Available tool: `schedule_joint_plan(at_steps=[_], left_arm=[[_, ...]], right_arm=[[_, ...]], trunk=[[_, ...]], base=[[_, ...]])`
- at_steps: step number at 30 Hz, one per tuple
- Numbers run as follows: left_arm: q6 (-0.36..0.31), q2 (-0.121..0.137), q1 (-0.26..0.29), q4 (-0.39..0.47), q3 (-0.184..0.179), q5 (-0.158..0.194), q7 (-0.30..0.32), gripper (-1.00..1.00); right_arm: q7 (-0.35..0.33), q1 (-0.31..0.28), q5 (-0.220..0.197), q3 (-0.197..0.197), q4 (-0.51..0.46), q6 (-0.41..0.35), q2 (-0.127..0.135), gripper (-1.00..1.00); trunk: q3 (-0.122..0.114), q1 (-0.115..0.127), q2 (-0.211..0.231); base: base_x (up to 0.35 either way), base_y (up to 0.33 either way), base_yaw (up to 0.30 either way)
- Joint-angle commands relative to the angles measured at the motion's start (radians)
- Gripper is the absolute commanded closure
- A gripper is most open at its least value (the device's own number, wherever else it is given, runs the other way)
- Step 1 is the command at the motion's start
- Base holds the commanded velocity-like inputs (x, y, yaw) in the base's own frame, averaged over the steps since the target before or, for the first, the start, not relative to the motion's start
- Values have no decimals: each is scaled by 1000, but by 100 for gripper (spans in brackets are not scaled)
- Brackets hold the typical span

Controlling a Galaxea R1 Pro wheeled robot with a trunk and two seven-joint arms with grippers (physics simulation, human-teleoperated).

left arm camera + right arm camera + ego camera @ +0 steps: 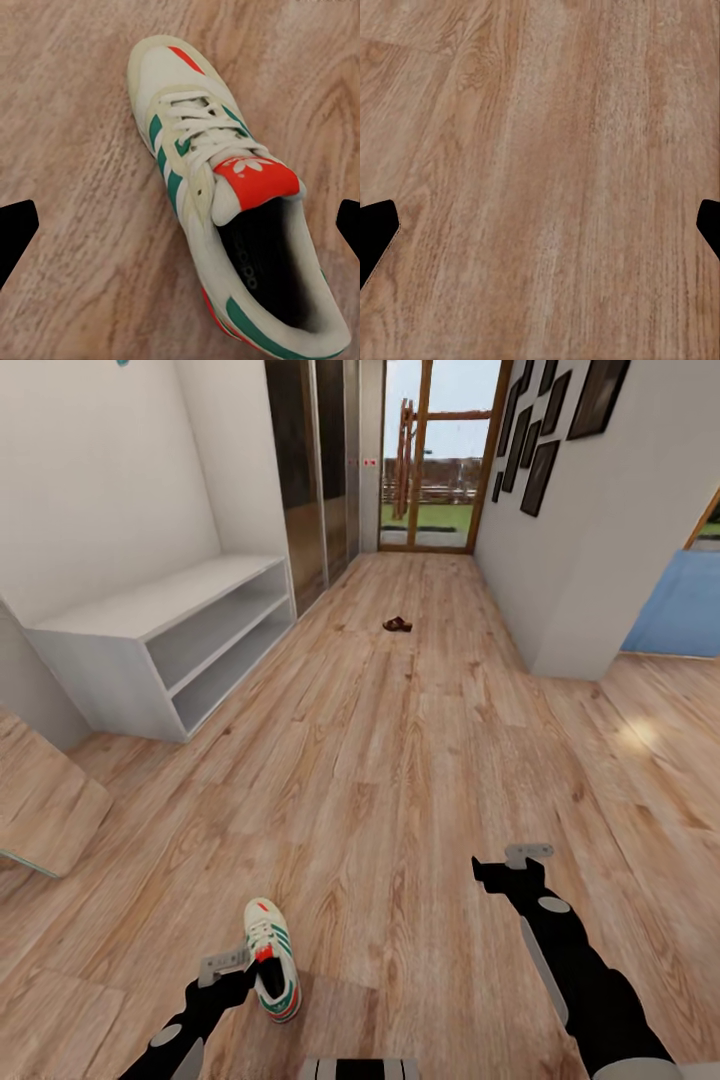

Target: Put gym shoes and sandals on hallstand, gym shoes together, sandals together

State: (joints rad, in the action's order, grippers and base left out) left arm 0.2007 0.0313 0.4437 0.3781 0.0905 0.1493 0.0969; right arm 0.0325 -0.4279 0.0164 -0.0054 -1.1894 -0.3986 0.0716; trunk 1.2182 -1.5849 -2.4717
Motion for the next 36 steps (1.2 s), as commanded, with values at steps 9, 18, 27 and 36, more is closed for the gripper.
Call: schedule_joint_plan(at_steps=[9,18,27,36], left_arm=[[-71,-22,41,1,8,19,6,-100],[-126,-91,101,37,13,33,-128,-100],[-166,-141,106,85,11,44,-183,-100],[-197,-176,111,111,9,45,-255,-100]], right_arm=[[3,0,-1,2,-143,-117,-1,-100],[2,0,-1,7,-206,-163,-1,-100],[1,0,2,17,-203,-164,0,-100],[1,0,2,21,-201,-163,2,-100]], trunk=[[43,-17,-29],[66,-18,-30],[67,-18,-30],[67,-18,-30]], base=[[0,0,87],[0,0,81],[0,0,8],[0,0,0]])
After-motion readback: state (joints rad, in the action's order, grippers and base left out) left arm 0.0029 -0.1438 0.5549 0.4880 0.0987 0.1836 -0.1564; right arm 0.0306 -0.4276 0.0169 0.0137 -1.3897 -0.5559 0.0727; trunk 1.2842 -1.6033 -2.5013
